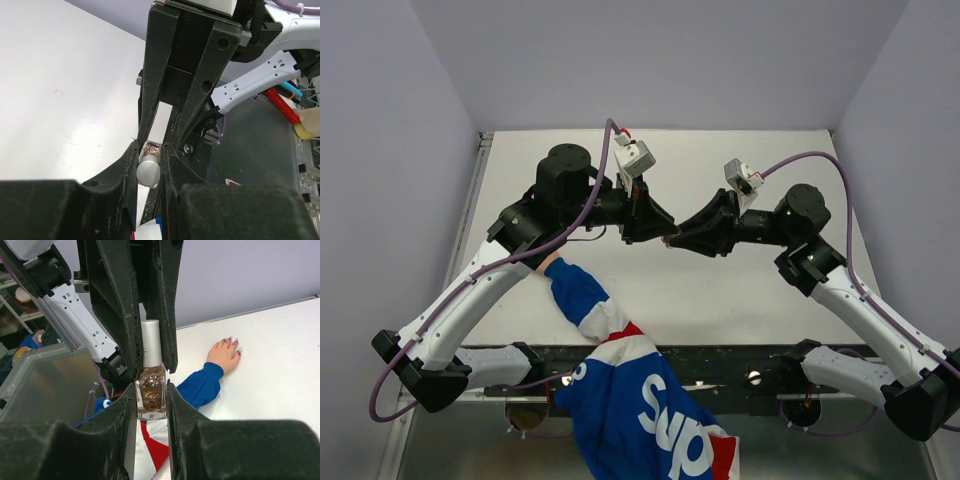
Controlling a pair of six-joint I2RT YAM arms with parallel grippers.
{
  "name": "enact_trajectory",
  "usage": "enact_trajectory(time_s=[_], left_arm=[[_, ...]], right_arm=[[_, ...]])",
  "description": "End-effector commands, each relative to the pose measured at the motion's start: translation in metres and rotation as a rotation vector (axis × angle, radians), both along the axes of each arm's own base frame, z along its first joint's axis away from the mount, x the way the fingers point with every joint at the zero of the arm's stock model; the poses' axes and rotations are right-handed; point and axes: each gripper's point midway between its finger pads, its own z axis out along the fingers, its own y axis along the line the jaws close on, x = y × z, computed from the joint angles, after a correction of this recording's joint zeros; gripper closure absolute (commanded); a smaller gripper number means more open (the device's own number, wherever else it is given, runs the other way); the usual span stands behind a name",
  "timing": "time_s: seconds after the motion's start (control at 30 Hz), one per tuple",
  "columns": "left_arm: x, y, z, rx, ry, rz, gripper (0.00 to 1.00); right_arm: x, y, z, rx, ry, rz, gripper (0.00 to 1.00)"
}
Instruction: Paint the nails
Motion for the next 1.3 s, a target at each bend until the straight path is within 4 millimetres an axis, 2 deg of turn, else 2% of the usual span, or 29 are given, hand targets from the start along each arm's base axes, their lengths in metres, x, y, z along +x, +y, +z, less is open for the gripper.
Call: enact_trajectory(time_s=[0.0,0.27,0.47,0.53,0.73,0.87,1.27], left_arm=[[-0.001,0.008,0.017,0.000,-0.067,0.022,1.00],[0.002,0.012,0.022,0.013,-0.098,0.048,1.00],[0.002,0.008,0.017,0.016,-0.077,0.033,1.00],[0.002,0.007,0.017,0.015,-0.072,0.029,1.00],[0.000,0.003,0.013,0.010,-0.050,0.004,1.00],[0.005,0.003,0.010,0.020,-0.052,0.025,1.00],[0.009,0.003,0.009,0.026,-0.053,0.041,1.00]], right_arm=[[0.008,-0.001,-0.006,-0.034,0.031,-0.033,0.99],[0.010,-0.001,-0.012,-0.056,0.041,-0.041,0.99],[0.013,-0.001,-0.010,-0.044,0.035,-0.061,0.98],[0.013,-0.001,-0.010,-0.040,0.038,-0.062,0.96],[0.014,-0.001,-0.011,-0.035,0.039,-0.063,0.76],[0.014,-0.001,-0.012,-0.035,0.036,-0.068,0.67],[0.010,-0.002,-0.012,-0.032,0.020,-0.053,0.55]])
